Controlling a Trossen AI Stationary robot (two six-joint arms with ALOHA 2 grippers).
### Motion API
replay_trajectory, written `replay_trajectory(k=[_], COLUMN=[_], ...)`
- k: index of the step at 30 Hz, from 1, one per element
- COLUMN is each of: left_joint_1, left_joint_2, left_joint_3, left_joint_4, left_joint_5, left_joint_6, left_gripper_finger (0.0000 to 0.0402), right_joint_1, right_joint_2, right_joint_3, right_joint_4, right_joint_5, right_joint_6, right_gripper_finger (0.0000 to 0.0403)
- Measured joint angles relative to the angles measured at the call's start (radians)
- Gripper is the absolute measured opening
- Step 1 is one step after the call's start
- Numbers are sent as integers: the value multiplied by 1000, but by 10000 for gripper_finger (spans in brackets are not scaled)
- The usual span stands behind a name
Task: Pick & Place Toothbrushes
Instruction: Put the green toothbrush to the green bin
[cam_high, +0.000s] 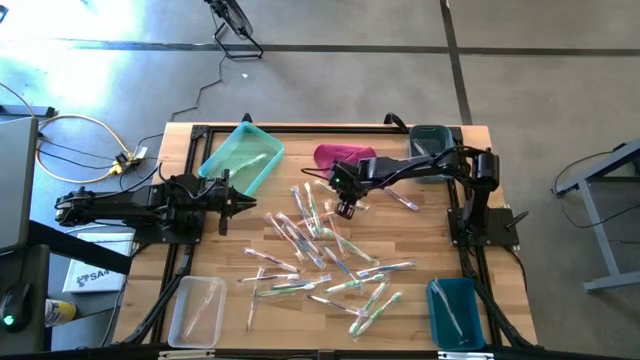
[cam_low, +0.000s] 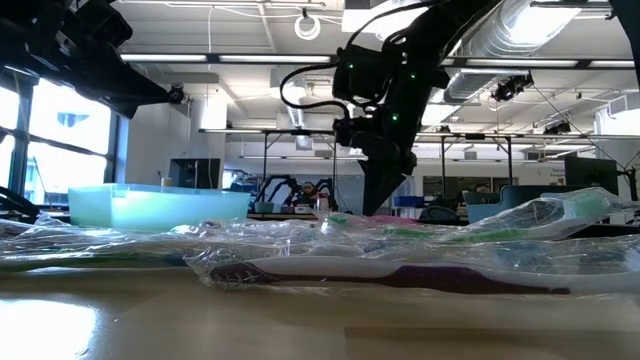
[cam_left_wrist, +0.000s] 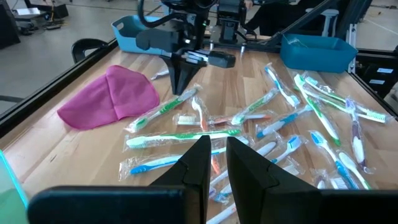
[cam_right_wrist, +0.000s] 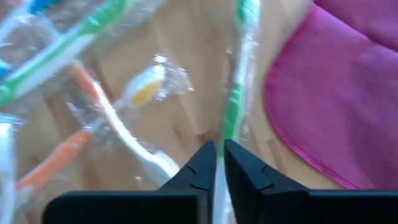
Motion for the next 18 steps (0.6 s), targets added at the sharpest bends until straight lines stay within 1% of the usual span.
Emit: replay_trajectory(k=[4, 6, 9, 13, 18], left_joint_1=[0, 0, 0, 0, 0], left_joint_2=[0, 0, 0, 0, 0], left_joint_3=[0, 0, 0, 0, 0], left_joint_4=[0, 0, 0, 0, 0], left_joint_5=[0, 1, 5, 5, 5], left_joint_6=[0, 0, 0, 0, 0], left_gripper_finger=[50, 50, 50, 50, 50], right_joint_1=[14, 18, 19, 18, 18], right_joint_2=[0, 0, 0, 0, 0], right_joint_3=[0, 0, 0, -6, -35], right_joint_4=[21, 25, 25, 32, 47], right_joint_5=[-1, 15, 33, 46, 47], right_joint_6=[-1, 0, 1, 6, 8], right_gripper_finger=[85, 109, 136, 155, 158])
